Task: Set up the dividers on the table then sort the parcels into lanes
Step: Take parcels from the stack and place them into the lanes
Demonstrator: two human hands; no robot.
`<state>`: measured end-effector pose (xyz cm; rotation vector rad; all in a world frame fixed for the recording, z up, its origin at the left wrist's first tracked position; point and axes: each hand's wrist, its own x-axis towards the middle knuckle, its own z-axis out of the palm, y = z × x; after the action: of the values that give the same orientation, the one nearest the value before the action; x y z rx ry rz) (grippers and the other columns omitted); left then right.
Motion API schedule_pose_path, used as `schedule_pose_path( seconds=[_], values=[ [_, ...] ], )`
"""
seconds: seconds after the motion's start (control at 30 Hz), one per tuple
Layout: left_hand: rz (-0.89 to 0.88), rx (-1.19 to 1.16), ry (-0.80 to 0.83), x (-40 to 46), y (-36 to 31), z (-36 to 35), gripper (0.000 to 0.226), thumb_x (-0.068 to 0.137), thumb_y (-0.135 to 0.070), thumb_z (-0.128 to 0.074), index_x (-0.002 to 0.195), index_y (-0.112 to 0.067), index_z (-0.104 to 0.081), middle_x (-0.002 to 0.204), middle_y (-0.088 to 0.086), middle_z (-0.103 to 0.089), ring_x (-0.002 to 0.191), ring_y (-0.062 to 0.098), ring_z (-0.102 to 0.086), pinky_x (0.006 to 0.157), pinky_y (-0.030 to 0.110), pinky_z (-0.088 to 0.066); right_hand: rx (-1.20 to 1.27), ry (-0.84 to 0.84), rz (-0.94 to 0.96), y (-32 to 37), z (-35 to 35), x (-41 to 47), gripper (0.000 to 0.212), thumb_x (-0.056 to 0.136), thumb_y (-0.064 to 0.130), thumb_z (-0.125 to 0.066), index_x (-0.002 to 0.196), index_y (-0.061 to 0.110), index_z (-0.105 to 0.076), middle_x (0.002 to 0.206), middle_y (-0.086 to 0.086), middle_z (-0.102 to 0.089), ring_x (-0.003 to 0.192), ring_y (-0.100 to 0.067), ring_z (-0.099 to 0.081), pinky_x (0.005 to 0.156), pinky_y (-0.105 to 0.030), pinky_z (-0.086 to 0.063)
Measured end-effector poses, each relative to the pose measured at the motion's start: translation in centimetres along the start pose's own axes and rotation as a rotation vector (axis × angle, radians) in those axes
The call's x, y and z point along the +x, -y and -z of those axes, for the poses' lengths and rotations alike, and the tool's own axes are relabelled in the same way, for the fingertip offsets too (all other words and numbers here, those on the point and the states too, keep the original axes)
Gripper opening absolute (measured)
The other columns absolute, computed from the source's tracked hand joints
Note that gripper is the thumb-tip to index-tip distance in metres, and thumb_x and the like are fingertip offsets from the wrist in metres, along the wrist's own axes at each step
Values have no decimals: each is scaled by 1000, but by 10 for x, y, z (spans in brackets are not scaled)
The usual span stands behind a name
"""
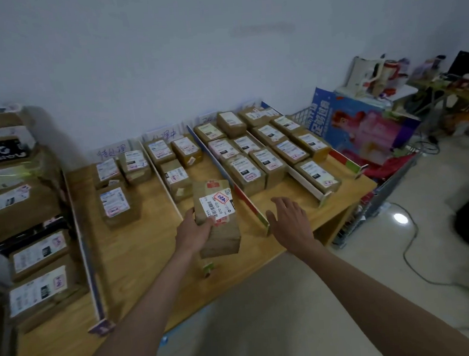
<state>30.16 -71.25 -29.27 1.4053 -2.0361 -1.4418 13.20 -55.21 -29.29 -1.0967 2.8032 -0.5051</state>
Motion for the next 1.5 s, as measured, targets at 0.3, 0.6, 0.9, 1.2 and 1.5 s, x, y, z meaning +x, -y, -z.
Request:
schedule_pose_path(
  seconds=[0.3,0.6,0.9,1.2,1.5],
  values=[
    [39,3,29,24,-59,-103,67,89,-43,-65,146,-22,-37,136,3,-58,116,28,-59,96,46,-51,-44,-1,15,-109,29,42,50,103,45,-30,146,22,-37,152,-1,-39,143,-21,-31,120,-42,-21],
    [12,-3,25,84,-102,-180,67,90,-42,-64,147,-22,-36,139,3,-55,121,27,-56,99,45,-50,-29,-3,32,-163,30,129,54,103,46,-24,149,20,-32,155,-5,-34,145,-23,-28,121,-44,-18],
    [68,-48,26,131,-129,-256,51,93,-34,-63,140,-24,-45,133,-2,-60,117,21,-58,92,35,-50,19,49,21,-211,32,225,50,103,44,-26,146,20,-35,152,-6,-39,142,-23,-34,119,-43,-25],
    [166,-56,-18,151,-119,-318,43,93,-31,-63,133,-24,-49,128,-3,-62,113,17,-60,74,24,-49,67,77,68,-257,24,271,47,103,41,-30,144,20,-36,144,-2,-46,133,-21,-43,113,-42,-33],
    [240,-25,-143,161,-110,-367,58,88,-41,-64,140,-26,-43,126,-5,-62,112,18,-59,87,39,-53,51,169,154,-301,25,309,44,103,39,-30,143,21,-37,142,-3,-47,131,-23,-44,111,-41,-31]
  ],
)
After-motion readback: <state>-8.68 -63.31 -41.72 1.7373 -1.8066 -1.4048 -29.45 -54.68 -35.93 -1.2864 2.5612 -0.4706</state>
